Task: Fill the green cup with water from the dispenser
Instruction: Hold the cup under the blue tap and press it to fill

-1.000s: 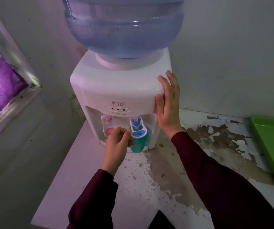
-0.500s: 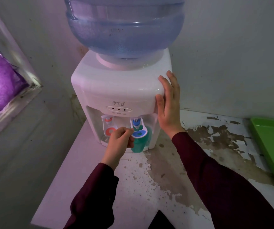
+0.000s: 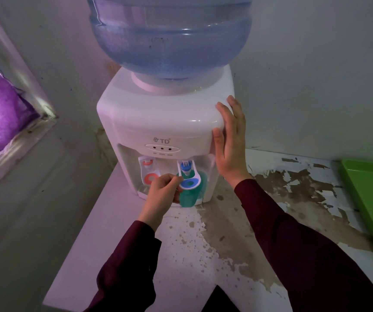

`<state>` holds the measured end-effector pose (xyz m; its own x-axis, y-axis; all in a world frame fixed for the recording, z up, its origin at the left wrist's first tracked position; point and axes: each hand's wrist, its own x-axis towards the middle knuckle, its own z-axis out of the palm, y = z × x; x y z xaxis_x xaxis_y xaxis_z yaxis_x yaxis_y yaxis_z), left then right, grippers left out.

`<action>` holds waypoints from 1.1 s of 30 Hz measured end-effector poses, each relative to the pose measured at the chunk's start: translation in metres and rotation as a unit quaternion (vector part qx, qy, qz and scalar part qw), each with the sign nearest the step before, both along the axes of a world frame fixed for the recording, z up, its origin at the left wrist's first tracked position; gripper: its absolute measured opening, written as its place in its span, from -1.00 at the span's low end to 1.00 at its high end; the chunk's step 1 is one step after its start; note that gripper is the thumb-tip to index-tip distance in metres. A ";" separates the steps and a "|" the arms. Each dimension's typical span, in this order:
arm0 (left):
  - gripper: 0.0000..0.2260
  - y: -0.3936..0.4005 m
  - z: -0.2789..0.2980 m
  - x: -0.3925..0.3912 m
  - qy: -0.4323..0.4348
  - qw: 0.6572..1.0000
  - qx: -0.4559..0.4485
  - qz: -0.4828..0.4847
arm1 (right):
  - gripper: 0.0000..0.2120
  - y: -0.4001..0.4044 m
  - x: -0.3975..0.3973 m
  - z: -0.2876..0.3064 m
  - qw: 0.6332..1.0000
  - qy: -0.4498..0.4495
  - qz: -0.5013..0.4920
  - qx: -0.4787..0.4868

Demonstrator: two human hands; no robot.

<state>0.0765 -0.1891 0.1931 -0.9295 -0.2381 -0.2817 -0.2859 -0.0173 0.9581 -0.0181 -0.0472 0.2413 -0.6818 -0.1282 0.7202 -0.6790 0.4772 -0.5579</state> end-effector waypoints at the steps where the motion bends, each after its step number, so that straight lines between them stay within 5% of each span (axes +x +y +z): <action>1: -0.78 0.000 -0.001 0.000 -0.002 1.000 0.000 -0.001 | -0.54 0.000 0.000 0.000 1.000 0.001 -0.001 0.000; 18: -0.76 -0.003 -0.005 -0.002 -0.007 0.999 -0.042 0.005 | -0.52 -0.002 0.000 0.002 1.000 -0.006 0.003 0.006; 28: -0.90 0.002 -0.035 -0.010 0.069 0.979 -0.189 0.032 | -0.55 0.001 0.001 0.001 1.000 -0.008 0.004 0.007; 33: -0.87 0.012 -0.048 -0.009 0.123 0.934 -0.324 0.088 | -0.56 0.002 0.000 0.000 1.000 -0.011 0.006 0.007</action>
<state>0.0677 -0.1772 0.1454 -0.8772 -0.4398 0.1925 -0.1024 0.5632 0.8200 -0.0183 -0.0456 0.2408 -0.6951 -0.1466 0.7038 -0.6732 0.4761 -0.5658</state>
